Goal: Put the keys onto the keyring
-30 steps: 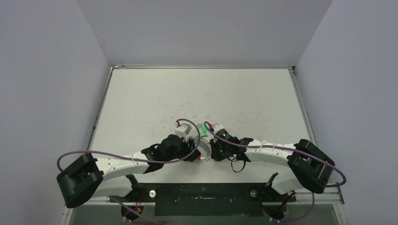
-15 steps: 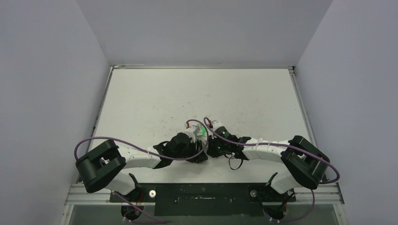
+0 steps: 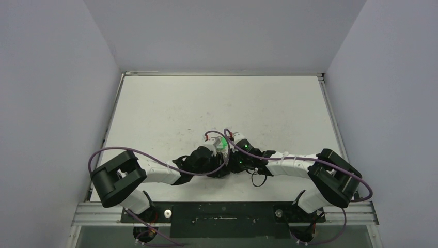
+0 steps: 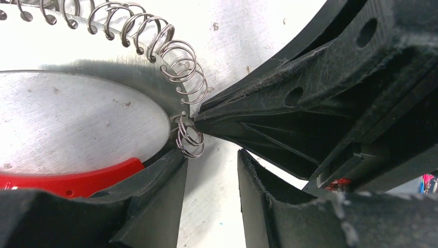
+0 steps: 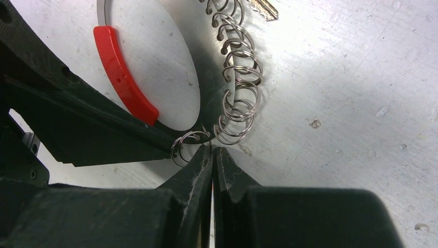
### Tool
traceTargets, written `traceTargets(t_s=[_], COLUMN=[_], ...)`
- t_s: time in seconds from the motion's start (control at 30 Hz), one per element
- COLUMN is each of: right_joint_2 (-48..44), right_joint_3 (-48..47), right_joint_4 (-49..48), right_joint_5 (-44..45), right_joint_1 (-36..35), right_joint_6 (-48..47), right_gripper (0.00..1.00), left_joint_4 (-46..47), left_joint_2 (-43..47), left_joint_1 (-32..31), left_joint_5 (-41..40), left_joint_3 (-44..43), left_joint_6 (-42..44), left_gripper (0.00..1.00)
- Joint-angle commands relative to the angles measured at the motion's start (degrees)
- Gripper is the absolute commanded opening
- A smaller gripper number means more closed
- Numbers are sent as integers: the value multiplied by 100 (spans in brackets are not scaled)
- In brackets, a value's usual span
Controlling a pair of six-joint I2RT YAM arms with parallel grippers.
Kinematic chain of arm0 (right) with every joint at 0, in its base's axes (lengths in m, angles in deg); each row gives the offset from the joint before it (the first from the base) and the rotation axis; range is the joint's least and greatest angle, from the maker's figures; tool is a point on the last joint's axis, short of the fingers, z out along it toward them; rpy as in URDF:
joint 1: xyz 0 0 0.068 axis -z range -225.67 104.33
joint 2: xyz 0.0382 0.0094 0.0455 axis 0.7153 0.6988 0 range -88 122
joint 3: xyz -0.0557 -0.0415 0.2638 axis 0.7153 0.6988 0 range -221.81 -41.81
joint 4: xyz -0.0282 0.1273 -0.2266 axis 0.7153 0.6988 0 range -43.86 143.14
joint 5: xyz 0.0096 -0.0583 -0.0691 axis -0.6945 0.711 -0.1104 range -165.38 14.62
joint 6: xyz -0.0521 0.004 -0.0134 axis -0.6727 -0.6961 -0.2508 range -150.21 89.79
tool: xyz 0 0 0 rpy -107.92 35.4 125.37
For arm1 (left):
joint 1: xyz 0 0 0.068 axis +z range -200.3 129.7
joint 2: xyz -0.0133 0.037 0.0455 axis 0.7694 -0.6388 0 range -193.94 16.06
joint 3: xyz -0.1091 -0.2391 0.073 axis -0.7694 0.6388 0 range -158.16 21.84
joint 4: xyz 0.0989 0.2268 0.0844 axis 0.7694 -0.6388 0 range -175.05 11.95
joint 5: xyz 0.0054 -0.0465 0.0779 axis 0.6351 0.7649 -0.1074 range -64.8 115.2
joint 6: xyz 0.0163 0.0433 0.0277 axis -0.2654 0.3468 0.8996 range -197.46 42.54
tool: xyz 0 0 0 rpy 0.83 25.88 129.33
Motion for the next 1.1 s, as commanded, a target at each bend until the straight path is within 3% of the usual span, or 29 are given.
traceTargets(t_s=[0.0,0.2,0.67,0.87,1.07], right_joint_2=[84,-333,-1988,-1904,-1766], right_joint_3=[121,158,574,664,956], right_joint_4=[479,567,883,597,-323], right_joint_5=[77,157,587,171,-110], right_joint_1=[27,44,305,304,78], right_joint_6=[-83,-25,6,178,1060], right_gripper=[0,1,28,39,41], left_joint_4=[430,699,1565,1472,713], left_joint_2=[21,83,-461,-256,507], left_joint_1=[-9,0,199,267,308], left_joint_5=[-331,-576,-375,-375,-816], left_joint_3=[-64,-33,-39,16,172], left_joint_6=[-106,-161,-338,-255,8], left_gripper=[38,31,29,32,41])
